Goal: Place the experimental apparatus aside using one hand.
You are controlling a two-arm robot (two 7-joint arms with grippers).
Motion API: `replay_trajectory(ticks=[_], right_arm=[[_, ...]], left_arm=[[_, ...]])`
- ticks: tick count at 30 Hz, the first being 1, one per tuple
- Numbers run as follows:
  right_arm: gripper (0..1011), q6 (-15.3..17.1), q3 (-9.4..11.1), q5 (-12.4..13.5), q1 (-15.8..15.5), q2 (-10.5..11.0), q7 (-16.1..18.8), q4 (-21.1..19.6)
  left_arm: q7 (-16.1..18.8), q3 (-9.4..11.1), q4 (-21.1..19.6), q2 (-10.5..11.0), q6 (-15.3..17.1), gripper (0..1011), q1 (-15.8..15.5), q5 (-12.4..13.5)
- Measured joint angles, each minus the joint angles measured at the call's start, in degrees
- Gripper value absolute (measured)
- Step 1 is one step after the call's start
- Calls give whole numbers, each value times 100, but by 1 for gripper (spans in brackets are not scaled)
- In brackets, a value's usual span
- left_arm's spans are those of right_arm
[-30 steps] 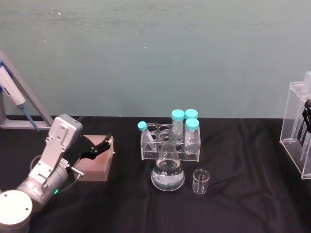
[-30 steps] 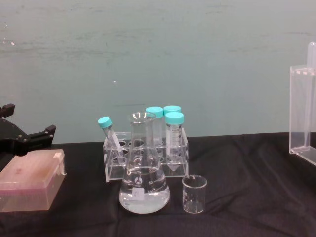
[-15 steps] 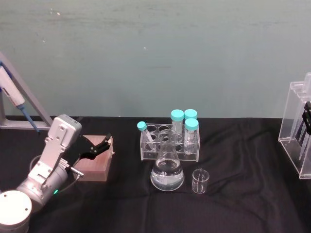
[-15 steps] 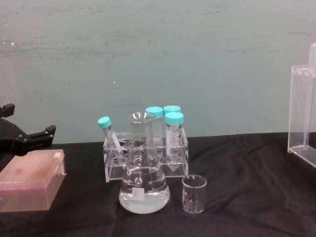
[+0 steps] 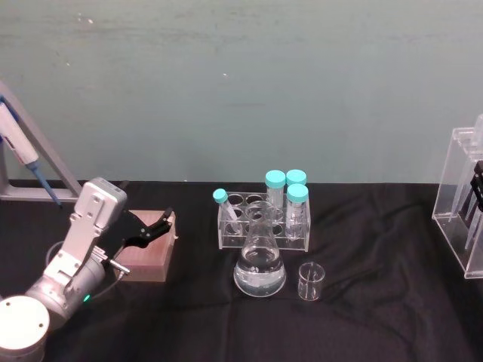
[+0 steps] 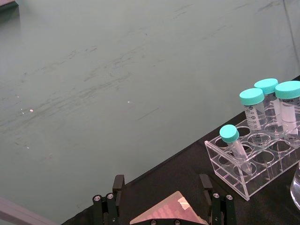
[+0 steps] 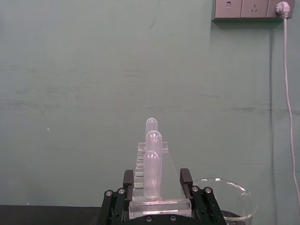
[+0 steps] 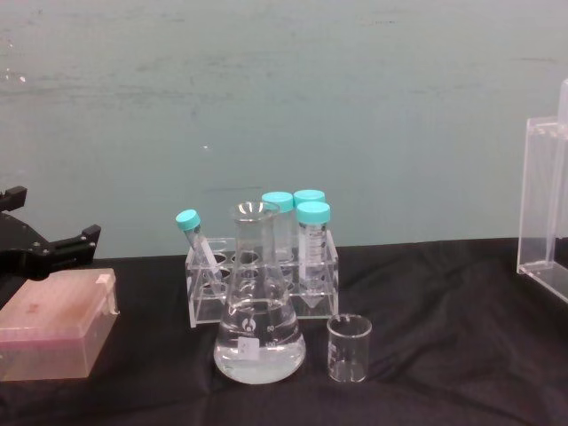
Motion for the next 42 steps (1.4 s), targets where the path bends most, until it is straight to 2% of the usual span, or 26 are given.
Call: replay_trajectory(ticks=[30,35,38,39,40,42], right_arm=[[615,28,0,15,-9,2,10,-20],[735,28,-1,15,-8,1,11,-17],[844,27,-1,15,-9,1,11,-16],[844,27,-1,15,-9,1,11,-16],[893,26,0,15,-9,2,11,-16],[927,25,0,15,-9,1,11,-16]], left_arm=[[0,0,0,0,0,1000,0,0],[0,0,0,0,0,1000,0,0],[0,0,0,0,0,1000,-1,0],[0,0,0,0,0,1000,0,0],[0,0,0,0,0,1000,0,0],[0,0,0,0,0,1000,0,0]])
